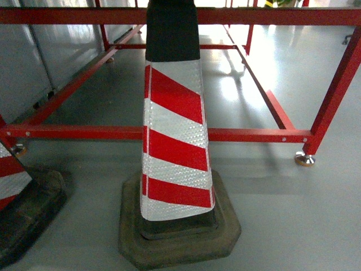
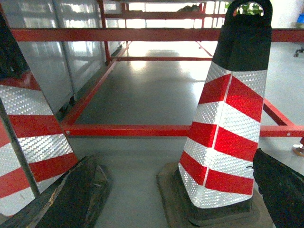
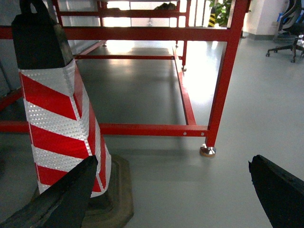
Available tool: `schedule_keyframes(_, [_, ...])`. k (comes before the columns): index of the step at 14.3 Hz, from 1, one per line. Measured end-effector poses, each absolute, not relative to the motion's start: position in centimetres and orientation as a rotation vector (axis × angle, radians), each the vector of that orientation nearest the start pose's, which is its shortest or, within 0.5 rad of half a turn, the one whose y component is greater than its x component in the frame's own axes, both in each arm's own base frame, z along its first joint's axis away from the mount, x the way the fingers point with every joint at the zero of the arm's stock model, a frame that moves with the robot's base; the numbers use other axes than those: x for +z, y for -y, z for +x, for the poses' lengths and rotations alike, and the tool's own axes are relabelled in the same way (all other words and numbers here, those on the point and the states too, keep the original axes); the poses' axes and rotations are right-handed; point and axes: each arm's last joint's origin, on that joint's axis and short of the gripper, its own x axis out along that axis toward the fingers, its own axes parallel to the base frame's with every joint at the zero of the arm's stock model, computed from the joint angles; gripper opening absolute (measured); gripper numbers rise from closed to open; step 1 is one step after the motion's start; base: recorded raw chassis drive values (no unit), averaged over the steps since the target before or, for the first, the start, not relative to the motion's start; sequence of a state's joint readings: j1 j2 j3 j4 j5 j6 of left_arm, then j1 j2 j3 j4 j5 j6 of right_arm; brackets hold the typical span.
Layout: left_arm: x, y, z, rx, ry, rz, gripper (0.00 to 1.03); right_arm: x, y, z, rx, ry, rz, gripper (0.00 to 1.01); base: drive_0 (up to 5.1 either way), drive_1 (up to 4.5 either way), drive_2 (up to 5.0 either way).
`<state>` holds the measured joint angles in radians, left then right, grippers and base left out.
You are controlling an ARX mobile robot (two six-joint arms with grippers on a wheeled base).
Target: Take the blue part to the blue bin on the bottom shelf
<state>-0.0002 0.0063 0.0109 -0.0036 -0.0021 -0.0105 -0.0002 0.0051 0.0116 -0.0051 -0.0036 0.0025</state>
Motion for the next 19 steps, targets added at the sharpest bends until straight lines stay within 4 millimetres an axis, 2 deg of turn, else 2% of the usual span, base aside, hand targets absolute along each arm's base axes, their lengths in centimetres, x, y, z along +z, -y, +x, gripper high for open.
schedule_keyframes(19, [16.64, 0.0, 9.74, 0.002, 0.001, -0.01, 0.98, 16.66, -0.01, 9.73, 0.003, 0.001, 0.002, 0.98, 0.0, 0.0, 0.0])
